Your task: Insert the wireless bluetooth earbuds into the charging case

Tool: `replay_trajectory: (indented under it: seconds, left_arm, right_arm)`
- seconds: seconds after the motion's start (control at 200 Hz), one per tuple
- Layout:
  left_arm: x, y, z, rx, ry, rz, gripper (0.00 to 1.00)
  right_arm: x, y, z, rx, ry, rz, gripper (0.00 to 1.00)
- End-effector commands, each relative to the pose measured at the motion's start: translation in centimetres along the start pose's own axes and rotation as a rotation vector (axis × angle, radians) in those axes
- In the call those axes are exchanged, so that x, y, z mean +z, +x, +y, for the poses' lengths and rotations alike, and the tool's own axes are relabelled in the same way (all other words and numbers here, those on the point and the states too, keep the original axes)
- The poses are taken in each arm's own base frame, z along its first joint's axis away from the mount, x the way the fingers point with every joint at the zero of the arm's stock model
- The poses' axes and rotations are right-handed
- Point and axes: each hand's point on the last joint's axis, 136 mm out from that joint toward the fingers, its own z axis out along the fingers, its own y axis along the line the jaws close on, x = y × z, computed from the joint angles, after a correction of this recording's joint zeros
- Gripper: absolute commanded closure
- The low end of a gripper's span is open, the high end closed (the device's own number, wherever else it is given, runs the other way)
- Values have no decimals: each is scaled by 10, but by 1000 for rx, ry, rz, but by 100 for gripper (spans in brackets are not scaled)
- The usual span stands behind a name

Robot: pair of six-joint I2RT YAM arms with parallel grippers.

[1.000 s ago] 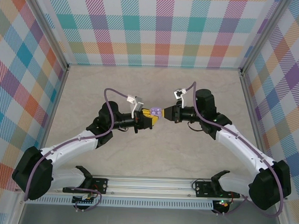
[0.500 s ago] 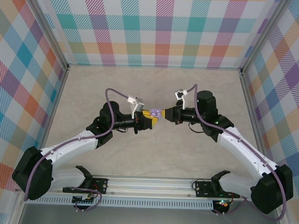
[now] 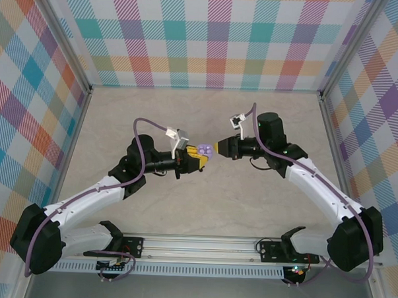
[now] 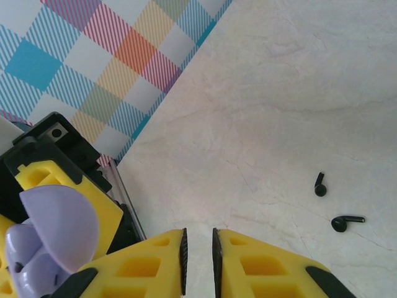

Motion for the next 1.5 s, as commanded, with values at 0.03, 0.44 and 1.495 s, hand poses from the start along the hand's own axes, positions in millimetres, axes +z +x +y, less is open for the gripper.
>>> replay_trajectory:
  seconds: [0.03,0.44,1.495]
  left_arm:
    - [-1,-16,-18,58,64,-22,79]
    - [11,-3,-7,1,65,17,80]
    - [-14,31,186,-334,-545,216,79]
  right_arm:
    - [-1,-3,20,-54,-100,33,78]
    - [-14,-10,57,-135,-264,12,79]
    - [-26,15,-90,75,530,10,75]
